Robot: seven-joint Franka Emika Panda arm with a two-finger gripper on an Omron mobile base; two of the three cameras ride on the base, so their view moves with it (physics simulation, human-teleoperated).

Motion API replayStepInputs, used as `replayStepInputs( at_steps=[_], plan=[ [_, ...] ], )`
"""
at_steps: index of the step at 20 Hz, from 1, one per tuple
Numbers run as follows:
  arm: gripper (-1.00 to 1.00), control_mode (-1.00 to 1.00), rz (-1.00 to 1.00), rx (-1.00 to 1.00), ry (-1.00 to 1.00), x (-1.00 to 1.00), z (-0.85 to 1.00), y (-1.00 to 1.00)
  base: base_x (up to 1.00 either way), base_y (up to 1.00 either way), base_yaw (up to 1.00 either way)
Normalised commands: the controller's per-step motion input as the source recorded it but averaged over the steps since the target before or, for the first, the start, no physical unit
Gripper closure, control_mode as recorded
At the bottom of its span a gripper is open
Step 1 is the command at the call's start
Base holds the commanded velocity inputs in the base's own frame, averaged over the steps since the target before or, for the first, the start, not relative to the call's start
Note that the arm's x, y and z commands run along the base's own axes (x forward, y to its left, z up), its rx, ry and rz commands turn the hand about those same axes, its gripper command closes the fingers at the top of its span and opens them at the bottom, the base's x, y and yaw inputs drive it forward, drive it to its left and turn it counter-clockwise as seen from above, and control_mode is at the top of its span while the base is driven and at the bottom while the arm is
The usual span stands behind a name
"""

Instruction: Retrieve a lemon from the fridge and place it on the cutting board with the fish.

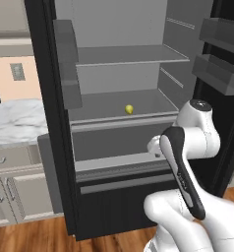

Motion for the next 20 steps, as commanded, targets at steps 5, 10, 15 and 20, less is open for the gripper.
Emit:
replayStepInputs(
  at_steps=[5, 10, 15, 20],
  plan=[
    [-1.0, 1.0, -0.17, 0.0, 0.0, 0.0, -0.12, 0.0, 0.01, 0.0, -0.08],
    [-1.0, 1.0, 0.0, 0.0, 0.0, 0.0, 0.0, 0.0, 0.16, 0.0, -0.36],
    [-1.0, 1.0, 0.0, 0.0, 0.0, 0.0, 0.0, 0.0, 0.44, 0.0, -0.04],
    [-1.0, 1.0, 0.0, 0.0, 0.0, 0.0, 0.0, 0.0, 0.9, 0.0, 0.13]
  ],
)
